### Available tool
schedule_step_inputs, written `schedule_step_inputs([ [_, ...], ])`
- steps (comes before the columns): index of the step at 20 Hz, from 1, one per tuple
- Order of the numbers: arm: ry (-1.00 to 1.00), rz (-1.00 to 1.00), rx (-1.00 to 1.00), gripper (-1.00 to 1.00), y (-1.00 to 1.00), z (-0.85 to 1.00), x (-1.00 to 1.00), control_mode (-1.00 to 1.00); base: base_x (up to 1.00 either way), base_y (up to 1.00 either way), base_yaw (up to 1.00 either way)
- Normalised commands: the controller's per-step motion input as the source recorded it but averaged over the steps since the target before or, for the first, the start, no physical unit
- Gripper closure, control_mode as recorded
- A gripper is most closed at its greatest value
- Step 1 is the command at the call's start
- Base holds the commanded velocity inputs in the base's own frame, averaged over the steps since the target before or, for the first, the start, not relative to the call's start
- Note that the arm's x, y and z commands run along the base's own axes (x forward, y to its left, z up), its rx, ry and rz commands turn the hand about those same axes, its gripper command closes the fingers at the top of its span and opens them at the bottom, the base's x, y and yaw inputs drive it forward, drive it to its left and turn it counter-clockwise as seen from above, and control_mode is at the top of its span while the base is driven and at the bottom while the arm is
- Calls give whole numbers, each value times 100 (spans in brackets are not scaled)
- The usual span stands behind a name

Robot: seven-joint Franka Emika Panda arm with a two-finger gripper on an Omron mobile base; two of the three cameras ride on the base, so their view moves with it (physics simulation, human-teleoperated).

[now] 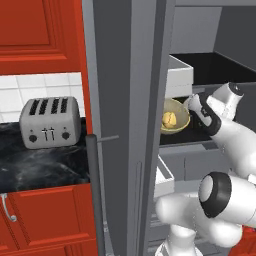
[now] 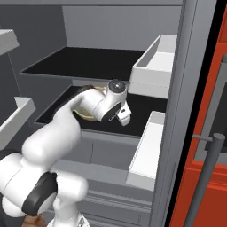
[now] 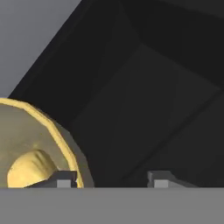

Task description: Move the glass cup from next to the sink to the open cabinet. Then, move the bowl with the potato to the fridge to clear the area for faucet cleaning.

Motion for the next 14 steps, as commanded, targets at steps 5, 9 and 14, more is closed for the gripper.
schedule_step_inputs([
  [5,-21,-8,9,-100,-67,19,-100,-100,0,0,0],
  [9,-15,-3,8,-100,-57,33,-100,-100,0,0,0],
  [14,-10,0,0,-100,-6,93,-100,-100,0,0,0],
])
